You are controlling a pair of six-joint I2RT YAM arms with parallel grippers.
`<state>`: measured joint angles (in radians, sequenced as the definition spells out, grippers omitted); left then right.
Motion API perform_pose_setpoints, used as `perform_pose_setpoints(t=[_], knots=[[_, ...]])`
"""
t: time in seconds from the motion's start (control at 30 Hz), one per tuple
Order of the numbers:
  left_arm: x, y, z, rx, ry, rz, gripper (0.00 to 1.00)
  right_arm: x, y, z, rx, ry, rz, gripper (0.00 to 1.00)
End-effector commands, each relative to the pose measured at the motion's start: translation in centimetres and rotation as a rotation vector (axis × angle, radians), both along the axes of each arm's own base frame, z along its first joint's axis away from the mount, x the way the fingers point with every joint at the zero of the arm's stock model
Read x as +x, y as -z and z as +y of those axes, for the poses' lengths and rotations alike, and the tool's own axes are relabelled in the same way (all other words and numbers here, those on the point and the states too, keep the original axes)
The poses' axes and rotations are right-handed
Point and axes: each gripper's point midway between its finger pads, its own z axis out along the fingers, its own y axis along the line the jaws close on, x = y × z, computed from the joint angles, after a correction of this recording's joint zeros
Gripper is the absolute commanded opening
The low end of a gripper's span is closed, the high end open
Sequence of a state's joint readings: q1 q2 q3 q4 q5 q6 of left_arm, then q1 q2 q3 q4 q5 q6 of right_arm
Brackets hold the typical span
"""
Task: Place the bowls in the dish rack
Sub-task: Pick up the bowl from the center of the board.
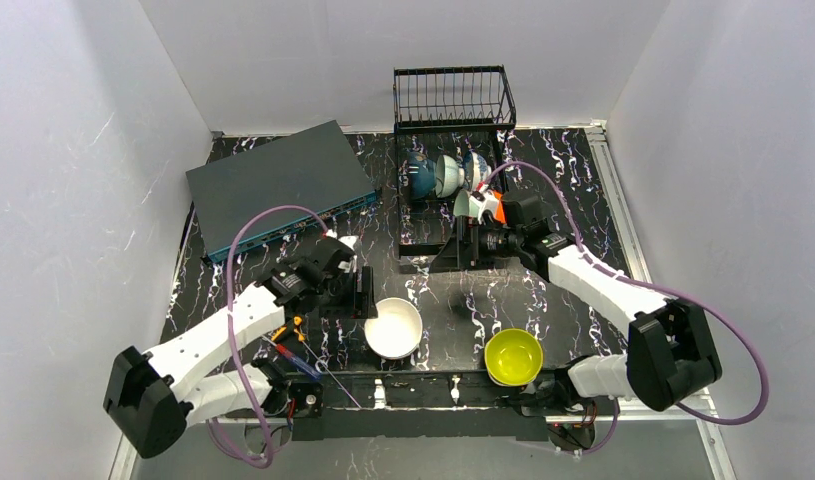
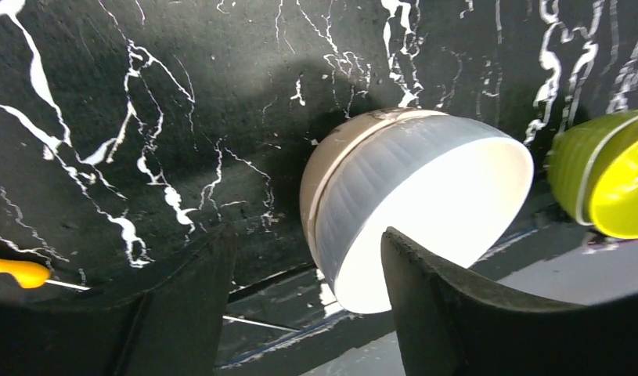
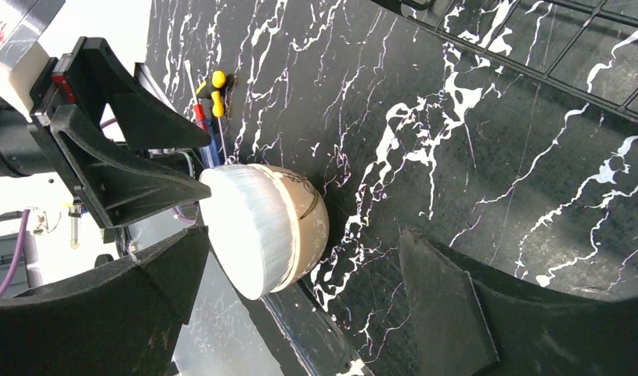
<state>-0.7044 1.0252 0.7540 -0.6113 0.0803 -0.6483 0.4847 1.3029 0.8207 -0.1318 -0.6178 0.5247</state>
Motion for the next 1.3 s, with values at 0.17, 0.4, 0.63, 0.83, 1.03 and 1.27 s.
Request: perform_pose_setpoints(t=[0.17, 0.4, 0.63, 0.83, 1.03, 1.27], knots=[[0.2, 0.1, -2.0, 0.122, 0.226, -0.045, 0.51, 0.8, 0.3, 0.6, 0.008, -0.014, 0.002, 0.99], [-0.1, 0.8, -2.9, 0.132, 0.288, -0.050, 0.38, 1.2, 0.0, 0.9, 0.016, -0.012, 0.002, 0.99], [-0.8, 0.7, -3.3, 0.112, 0.325, -0.040, 0.13, 1.1, -0.3, 0.8, 0.006, -0.024, -0.009, 0.99], [-0.5, -0.7, -3.5, 0.090, 0.327, -0.084, 0.00, 1.3, -1.4, 0.8, 0.010, -0.024, -0.032, 0.99], [-0.4, -2.4, -3.6, 0.074, 0.326, -0.101, 0.00, 1.2, -2.0, 0.8, 0.019, -0.022, -0.039, 0.99], [0.0, -5.0, -4.8, -0.013, 0.327, -0.151, 0.00, 1.2, -3.7, 0.8, 0.044, -0.020, -0.076, 0.99]])
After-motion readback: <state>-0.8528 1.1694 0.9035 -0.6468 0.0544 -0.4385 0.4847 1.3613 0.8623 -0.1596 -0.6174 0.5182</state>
